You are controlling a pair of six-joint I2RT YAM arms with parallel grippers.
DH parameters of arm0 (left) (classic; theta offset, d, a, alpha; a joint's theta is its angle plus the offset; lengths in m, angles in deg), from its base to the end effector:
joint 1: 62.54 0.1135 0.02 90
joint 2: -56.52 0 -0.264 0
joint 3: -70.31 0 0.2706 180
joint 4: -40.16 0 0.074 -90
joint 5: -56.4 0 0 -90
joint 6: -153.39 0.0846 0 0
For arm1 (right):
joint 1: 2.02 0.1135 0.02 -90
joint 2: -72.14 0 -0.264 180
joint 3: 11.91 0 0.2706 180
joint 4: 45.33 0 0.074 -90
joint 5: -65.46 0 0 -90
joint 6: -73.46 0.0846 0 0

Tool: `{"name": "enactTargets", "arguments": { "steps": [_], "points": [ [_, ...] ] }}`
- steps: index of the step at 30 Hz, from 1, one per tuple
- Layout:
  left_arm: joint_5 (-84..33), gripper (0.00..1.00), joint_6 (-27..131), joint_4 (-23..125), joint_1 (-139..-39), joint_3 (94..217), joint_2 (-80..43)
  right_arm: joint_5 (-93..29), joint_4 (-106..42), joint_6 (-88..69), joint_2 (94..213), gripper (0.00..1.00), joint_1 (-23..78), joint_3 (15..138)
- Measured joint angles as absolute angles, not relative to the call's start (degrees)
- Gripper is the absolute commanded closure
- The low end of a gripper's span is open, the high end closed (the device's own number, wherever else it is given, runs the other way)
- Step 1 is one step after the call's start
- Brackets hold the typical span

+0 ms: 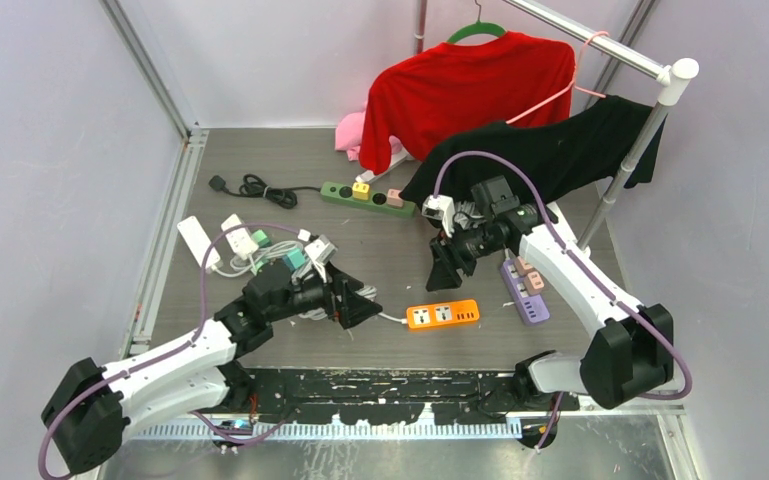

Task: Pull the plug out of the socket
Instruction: Move the socket to the center of the board.

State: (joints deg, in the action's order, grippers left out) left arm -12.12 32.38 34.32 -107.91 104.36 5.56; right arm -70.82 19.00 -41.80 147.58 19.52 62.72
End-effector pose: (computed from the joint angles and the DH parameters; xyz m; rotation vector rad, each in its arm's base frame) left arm 0.1624 -0.2086 0.2105 0.5367 1.8647 -1.2617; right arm 0.2379 0.1596 0.2450 -1.2073 2.1977 1.0485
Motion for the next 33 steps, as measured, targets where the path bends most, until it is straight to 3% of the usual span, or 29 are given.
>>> {"name": "enactTargets", "arguments": {
  "steps": [2,4,10,15,23,33],
  "points": [
    [-12.7,0.07,32.8,32.4,-107.9,103.7,6.3,-70.9,19.0,-41.9,147.4,0.41,19.2,62.7],
    [-13.7,0.0,33.0,29.5,-107.9,102.1,7.4,-71.1,19.0,-41.9,147.4,0.41,18.9,62.7],
    [-16.0,0.01,33.6,21.8,-107.9,96.2,7.3,-71.1,19.0,-41.9,145.9,0.41,18.0,62.7],
    [-13.5,0.01,35.7,18.9,-108.6,98.7,-0.1,-71.1,19.0,-41.9,143.4,0.4,15.9,62.7],
    [-14.1,0.0,58.8,24.4,-120.8,111.6,-14.8,-71.2,19.0,-42.0,141.6,0.4,9.8,62.7],
    [-14.2,0.0,78.3,24.0,-122.6,115.4,-29.7,-72.4,18.7,-42.5,141.5,0.4,5.3,61.4]
  ]
}}
